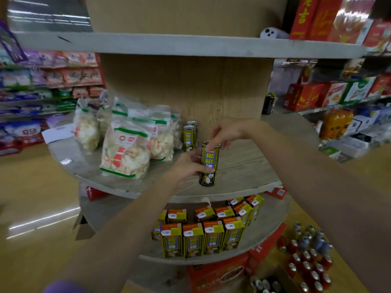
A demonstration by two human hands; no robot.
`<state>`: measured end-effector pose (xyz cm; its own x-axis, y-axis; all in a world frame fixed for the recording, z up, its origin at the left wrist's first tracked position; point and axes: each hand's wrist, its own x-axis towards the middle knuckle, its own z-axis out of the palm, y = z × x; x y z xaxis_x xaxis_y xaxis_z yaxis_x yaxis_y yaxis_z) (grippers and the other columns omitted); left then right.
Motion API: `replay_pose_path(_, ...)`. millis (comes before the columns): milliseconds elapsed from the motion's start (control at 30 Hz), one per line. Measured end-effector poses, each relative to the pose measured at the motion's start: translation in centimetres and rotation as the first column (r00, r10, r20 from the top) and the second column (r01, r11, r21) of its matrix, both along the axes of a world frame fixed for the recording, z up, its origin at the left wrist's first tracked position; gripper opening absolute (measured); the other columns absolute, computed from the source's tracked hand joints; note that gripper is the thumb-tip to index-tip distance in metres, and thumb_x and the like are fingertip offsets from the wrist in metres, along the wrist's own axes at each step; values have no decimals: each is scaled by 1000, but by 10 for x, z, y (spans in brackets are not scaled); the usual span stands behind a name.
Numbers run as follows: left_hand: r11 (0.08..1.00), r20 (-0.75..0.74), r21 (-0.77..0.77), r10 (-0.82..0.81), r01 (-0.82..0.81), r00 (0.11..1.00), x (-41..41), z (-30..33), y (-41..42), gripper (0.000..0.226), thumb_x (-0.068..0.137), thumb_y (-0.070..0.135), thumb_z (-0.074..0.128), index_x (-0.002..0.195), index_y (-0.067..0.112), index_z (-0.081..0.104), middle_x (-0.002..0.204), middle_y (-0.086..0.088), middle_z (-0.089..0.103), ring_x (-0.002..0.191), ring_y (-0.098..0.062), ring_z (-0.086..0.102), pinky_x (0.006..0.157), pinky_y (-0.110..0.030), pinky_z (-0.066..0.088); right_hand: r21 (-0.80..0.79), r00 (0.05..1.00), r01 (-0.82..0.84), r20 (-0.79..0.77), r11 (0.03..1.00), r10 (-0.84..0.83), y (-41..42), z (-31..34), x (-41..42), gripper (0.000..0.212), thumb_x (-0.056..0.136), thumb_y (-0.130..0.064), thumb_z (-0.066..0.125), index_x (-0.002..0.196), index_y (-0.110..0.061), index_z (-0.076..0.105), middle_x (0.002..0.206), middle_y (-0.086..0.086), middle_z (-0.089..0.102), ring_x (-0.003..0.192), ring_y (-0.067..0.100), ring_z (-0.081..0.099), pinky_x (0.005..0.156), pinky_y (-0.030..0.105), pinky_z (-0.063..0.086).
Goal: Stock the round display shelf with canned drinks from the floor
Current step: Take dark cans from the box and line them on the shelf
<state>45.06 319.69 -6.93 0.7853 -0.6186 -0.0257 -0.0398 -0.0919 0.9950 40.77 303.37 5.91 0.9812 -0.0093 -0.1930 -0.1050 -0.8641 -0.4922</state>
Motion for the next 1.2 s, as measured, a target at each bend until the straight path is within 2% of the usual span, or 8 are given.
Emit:
replay_pose_path(233, 1000, -51, -25, -13, 11, 999, 46, -12, 10, 49, 72, -9, 77, 110, 18, 62, 100, -3, 70, 95, -20, 66, 98, -46, 50, -24, 997, -15, 79, 1000, 17, 15, -16, 49, 37, 66, -27, 89, 86, -4, 68, 66, 6, 68, 60, 14, 65, 60, 29, 57)
replay_pose_path(433, 997, -8, 76, 18, -17, 1000, 93, -22, 2, 53, 78, -6, 74, 125, 11, 57, 109, -5, 69, 90, -14, 66, 85, -33, 53, -26, 992, 10, 126, 1000, -6, 11, -37, 103, 37, 66, -27, 89, 82, -3, 66, 62, 2, 64, 42, 5, 58, 51, 26, 52)
replay_pose_path(567, 979, 121, 122, 151, -165, 981, 122, -28, -8, 57, 75, -13, 73, 129, -7, 54, 118, -17, 64, 88, -15, 63, 68, -10, 50, -38, 983, 50, 179, 998, -42, 6, -58, 137, 37, 67, -29, 88, 82, -6, 62, 67, -2, 55, 59, 10, 54, 45, 22, 44)
replay_pose_path(633, 966, 166, 152, 184, -209, 969, 134, -30, -12, 56, 74, -13, 74, 126, -8, 56, 122, -20, 64, 101, -22, 63, 70, -9, 49, -91, 973, 68, 227, 994, -45, 3, -66, 152, 42, 66, -37, 87, 83, -6, 64, 72, -6, 51, 72, 11, 49, 51, 24, 37)
replay_pose_path(767, 937, 211, 211, 234, -278, 949, 151, -35, -21, 51, 75, -10, 74, 122, -6, 57, 115, -11, 65, 97, -16, 58, 61, -4, 44, -107, 966, 63, 256, 992, -34, -3, -80, 182, 47, 58, -45, 88, 69, -14, 55, 95, 1, 64, 91, 19, 62, 75, 34, 53)
replay_pose_path(867, 898, 259, 247, 302, -365, 918, 162, -40, -29, 46, 77, -1, 76, 120, -1, 60, 112, -11, 67, 99, -18, 61, 70, -17, 46, -92, 968, 42, 249, 995, -18, -2, -85, 192, 48, 64, -40, 88, 67, -18, 45, 94, 1, 55, 92, 19, 57, 69, 30, 44)
replay_pose_path(1067, 880, 279, 228, 351, -417, 894, 177, -53, -32, 46, 76, 3, 79, 117, 3, 60, 112, -12, 68, 106, -24, 63, 88, -33, 50, -148, 963, 51, 268, 988, -10, -4, -91, 205, 53, 68, -44, 85, 97, -15, 51, 109, 3, 55, 91, 17, 52, 56, 21, 32)
replay_pose_path(1200, 869, 302, 243, 355, -432, 885, 175, -52, -34, 42, 76, 11, 81, 114, 3, 63, 106, -10, 70, 96, -20, 63, 83, -32, 51, -86, 976, 79, 208, 993, -60, -5, -90, 208, 91, 64, -38, 89, 136, -4, 45, 132, 7, 52, 107, 21, 59, 75, 27, 52)
